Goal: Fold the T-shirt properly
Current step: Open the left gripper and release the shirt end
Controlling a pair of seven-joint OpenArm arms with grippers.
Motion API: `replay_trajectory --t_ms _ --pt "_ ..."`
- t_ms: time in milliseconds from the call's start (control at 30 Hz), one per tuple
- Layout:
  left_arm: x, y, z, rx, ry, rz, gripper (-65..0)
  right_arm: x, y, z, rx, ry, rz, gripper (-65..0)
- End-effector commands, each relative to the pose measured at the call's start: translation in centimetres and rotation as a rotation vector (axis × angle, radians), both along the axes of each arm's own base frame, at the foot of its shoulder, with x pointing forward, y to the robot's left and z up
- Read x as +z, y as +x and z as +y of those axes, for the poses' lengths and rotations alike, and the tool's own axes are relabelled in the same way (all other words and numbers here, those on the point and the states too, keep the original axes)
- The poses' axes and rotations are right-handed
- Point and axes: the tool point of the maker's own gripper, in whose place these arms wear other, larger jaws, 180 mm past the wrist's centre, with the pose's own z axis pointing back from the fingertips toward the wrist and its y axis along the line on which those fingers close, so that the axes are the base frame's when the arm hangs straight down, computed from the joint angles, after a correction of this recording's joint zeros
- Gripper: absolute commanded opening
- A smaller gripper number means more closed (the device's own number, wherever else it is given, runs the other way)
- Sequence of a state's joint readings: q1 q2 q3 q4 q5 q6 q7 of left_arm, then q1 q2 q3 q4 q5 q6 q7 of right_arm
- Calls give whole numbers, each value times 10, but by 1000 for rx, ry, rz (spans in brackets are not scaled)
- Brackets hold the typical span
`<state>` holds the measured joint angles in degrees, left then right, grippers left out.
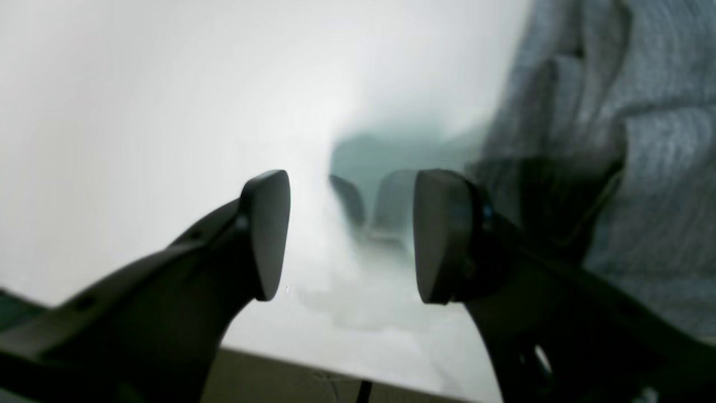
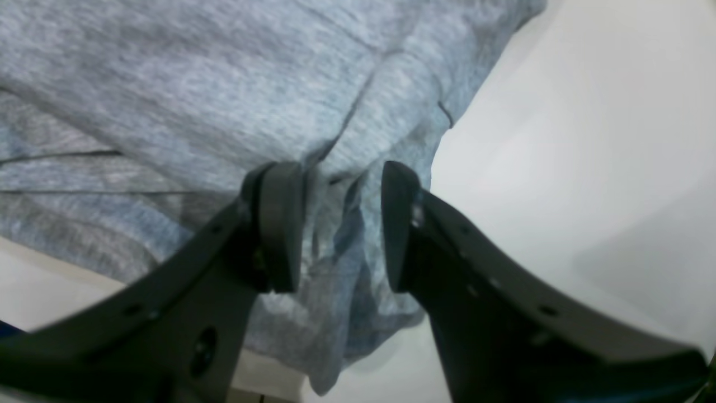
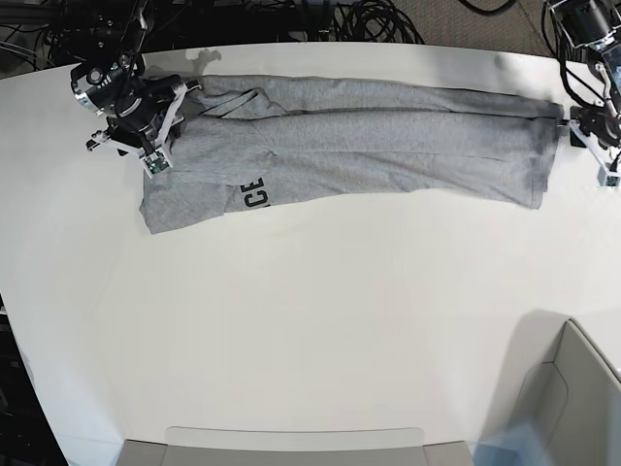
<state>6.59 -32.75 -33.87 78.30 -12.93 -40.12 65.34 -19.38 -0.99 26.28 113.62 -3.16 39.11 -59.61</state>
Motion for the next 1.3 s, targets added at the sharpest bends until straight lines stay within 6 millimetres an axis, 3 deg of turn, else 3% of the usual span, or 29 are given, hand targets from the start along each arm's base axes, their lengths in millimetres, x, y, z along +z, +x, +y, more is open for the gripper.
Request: replay_trajectory --t_ms 0,167,467,933,1133,1267 --pt "24 9 12 -2 51 -29 -308 7 4 1 18 -2 -28 -415" --pt "43 4 12 18 90 -4 -308 7 4 1 20 -1 -27 -415" --pt "8 4 -33 -31 1 34 -308 7 4 2 21 0 -27 -415" --pt "-7 8 -41 -43 -41 40 -308 7 4 -1 24 -9 -27 -415" --pt "-38 11 -92 -134 -122 85 -308 5 4 0 25 -6 -23 -415" --pt "-47 12 -111 -162 -152 98 -308 6 5 -1 25 -7 -24 -415"
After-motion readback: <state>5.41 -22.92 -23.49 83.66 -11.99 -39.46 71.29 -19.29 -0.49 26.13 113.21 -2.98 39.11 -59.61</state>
